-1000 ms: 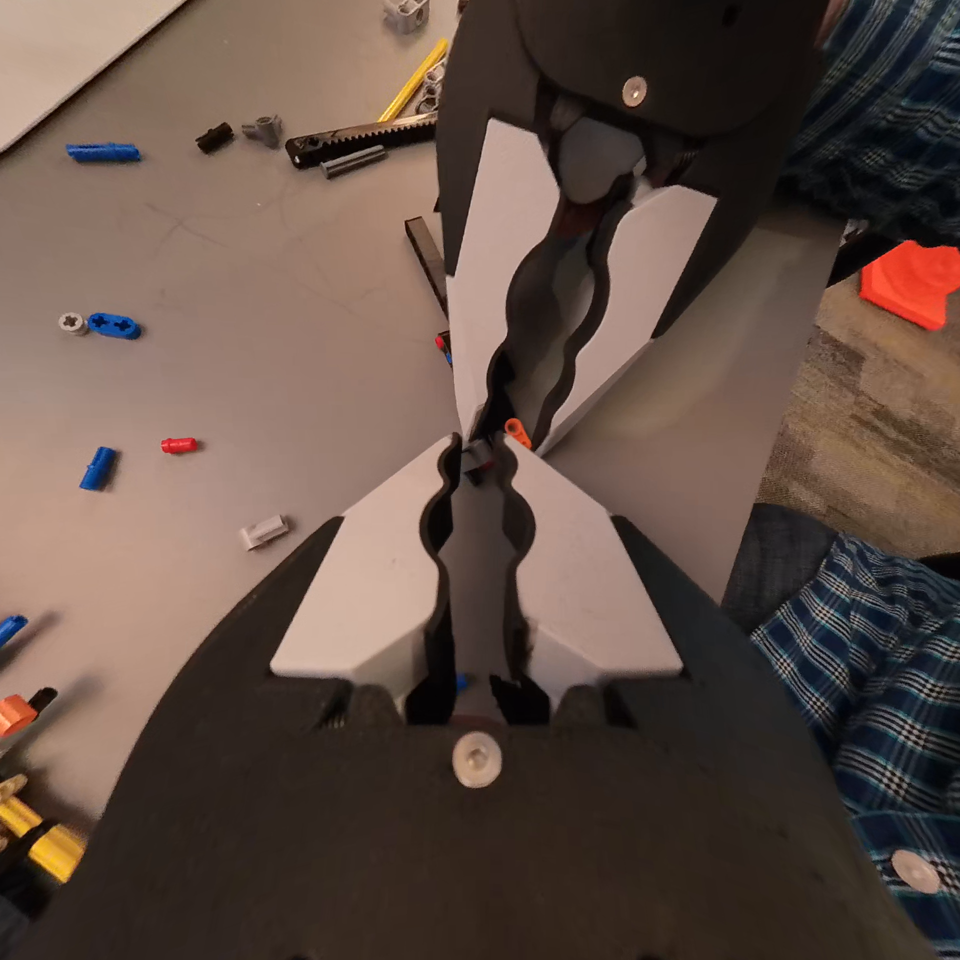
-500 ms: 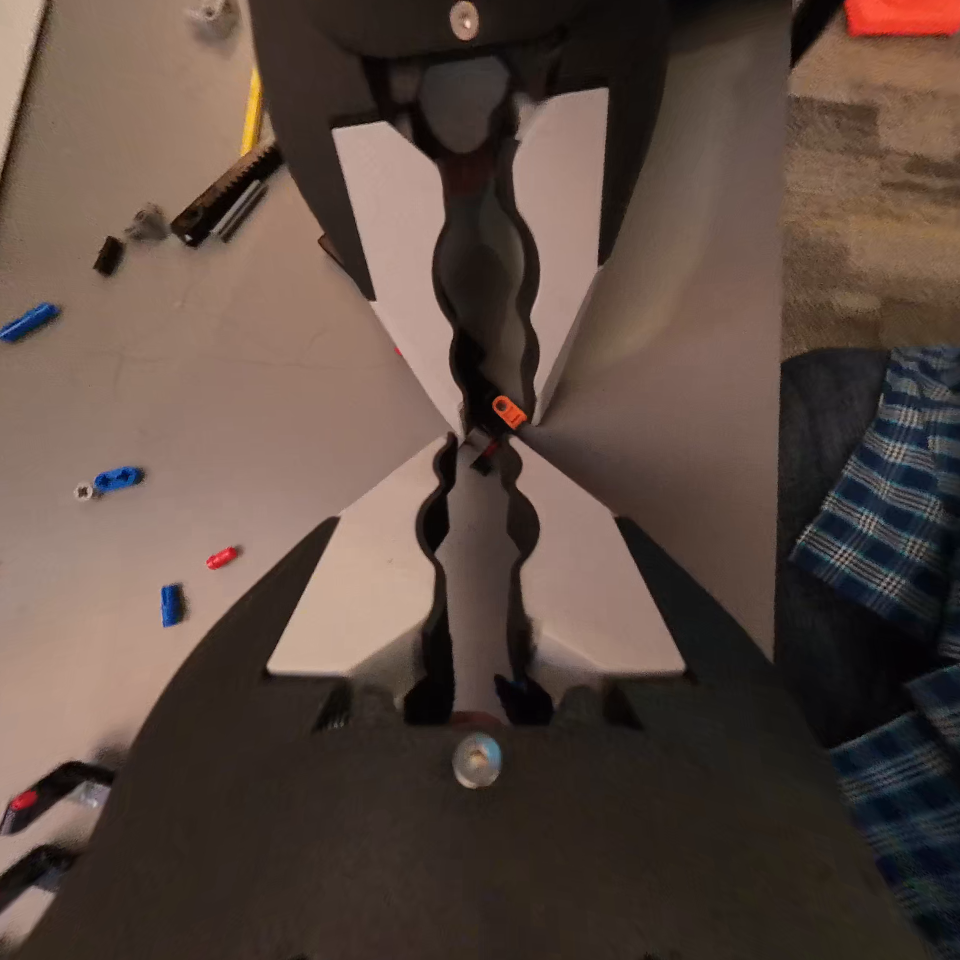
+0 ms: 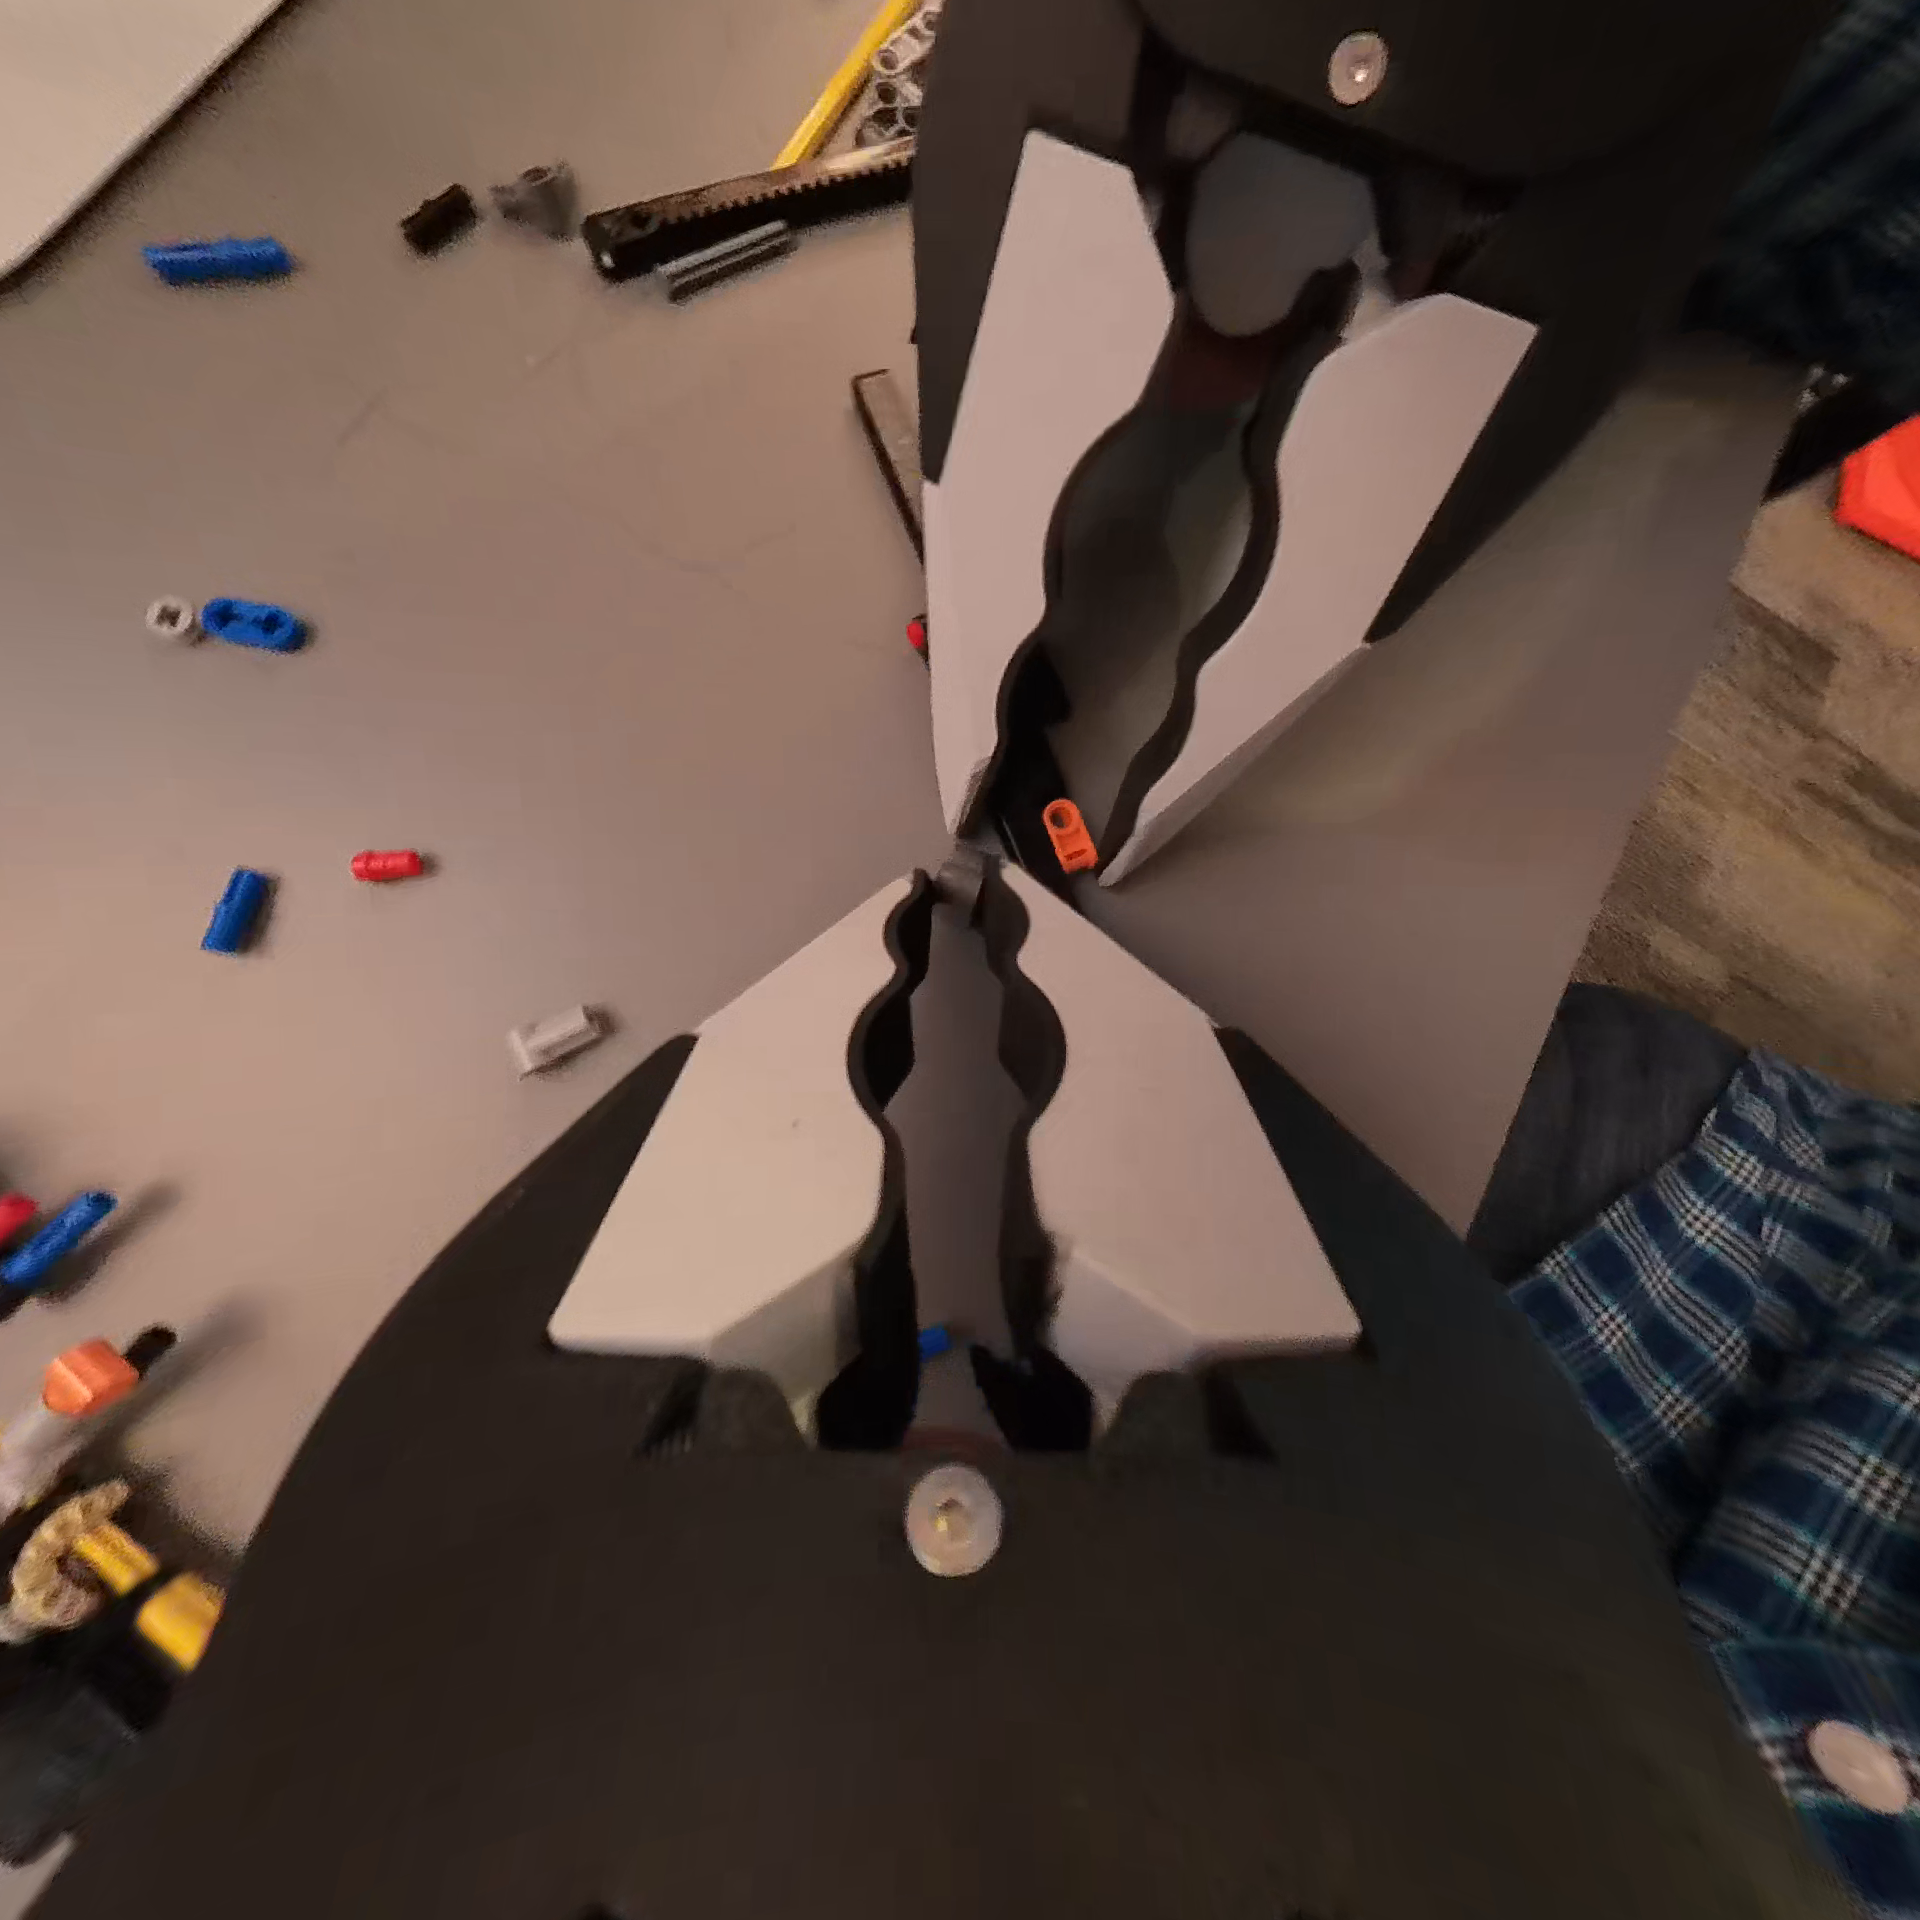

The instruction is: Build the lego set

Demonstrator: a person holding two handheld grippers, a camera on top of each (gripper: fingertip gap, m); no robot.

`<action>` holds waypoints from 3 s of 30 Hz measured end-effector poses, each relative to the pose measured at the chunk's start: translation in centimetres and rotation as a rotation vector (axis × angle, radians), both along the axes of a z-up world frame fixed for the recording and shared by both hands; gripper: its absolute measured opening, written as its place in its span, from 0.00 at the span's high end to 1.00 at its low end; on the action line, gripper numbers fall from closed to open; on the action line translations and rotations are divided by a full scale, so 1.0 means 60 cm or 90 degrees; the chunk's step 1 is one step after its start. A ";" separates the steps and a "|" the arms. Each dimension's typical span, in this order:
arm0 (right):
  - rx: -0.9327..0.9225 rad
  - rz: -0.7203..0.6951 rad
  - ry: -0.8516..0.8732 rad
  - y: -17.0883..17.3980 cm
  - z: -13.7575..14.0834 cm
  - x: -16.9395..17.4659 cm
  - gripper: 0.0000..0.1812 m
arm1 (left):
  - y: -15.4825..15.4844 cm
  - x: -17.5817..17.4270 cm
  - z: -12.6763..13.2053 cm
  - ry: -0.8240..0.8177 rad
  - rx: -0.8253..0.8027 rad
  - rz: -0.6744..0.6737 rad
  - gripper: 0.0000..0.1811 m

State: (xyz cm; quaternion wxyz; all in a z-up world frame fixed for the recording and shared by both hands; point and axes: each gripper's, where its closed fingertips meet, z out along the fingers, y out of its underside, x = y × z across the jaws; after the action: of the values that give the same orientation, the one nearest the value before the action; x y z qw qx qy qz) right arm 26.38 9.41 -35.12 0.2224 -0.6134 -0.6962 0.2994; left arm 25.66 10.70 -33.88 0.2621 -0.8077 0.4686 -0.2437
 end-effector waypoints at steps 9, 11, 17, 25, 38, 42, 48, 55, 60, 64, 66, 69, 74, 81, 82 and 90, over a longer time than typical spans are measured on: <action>0.003 -0.080 0.008 0.001 0.000 -0.003 0.85 | -0.007 -0.007 -0.003 0.014 0.040 0.093 0.97; 0.006 -0.093 0.006 0.001 0.000 -0.004 0.85 | -0.008 -0.009 -0.003 0.028 0.048 0.089 0.97; 0.038 -0.102 0.001 0.003 0.000 -0.005 0.82 | -0.011 -0.010 0.000 0.082 0.054 0.046 0.97; 0.049 -0.066 0.016 0.001 0.014 -0.009 0.81 | -0.015 -0.016 -0.004 0.128 0.023 0.045 0.97; 0.046 -0.034 0.001 -0.006 -0.001 -0.015 0.82 | -0.026 -0.004 -0.001 0.094 0.005 0.045 0.90; 0.047 -0.029 0.001 -0.008 -0.001 -0.017 0.84 | -0.031 -0.005 0.000 0.084 -0.011 0.031 0.87; 0.042 -0.034 0.020 -0.008 0.016 -0.015 0.83 | -0.051 -0.039 0.000 0.087 -0.008 0.033 0.82; 0.016 -0.053 0.020 -0.004 0.029 -0.041 0.92 | -0.059 -0.048 -0.013 0.091 0.013 0.035 0.86; 0.004 -0.059 0.014 -0.001 0.020 -0.048 0.98 | -0.053 -0.049 -0.016 0.090 0.024 0.034 0.88; -0.012 -0.071 0.014 0.006 0.017 -0.036 1.00 | -0.047 -0.045 -0.013 0.076 0.035 0.040 0.89; -0.016 -0.074 0.007 0.010 0.008 -0.026 1.00 | -0.042 -0.040 -0.010 0.066 0.046 0.043 0.89; -0.023 -0.075 0.016 0.010 0.007 -0.024 1.00 | -0.039 -0.033 -0.009 0.059 0.052 0.037 0.89; -0.021 -0.082 0.023 0.016 0.015 -0.026 0.99 | -0.030 -0.036 -0.007 0.058 0.052 0.044 0.89; -0.066 -0.126 -0.010 0.034 0.011 -0.029 0.88 | -0.010 -0.023 0.000 0.054 0.109 0.039 0.88; -0.075 -0.130 -0.009 0.036 0.010 -0.029 0.88 | -0.005 -0.023 -0.002 0.072 0.135 0.032 0.88; -0.087 -0.153 -0.009 0.044 0.007 -0.017 0.90 | 0.006 -0.011 -0.010 0.106 0.211 0.001 0.96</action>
State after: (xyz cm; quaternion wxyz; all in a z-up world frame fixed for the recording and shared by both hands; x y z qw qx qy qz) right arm 25.37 12.04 -34.72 0.2096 -0.7082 -0.5970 0.3131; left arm 24.98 11.07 -34.46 0.3520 -0.7714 0.5214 -0.0955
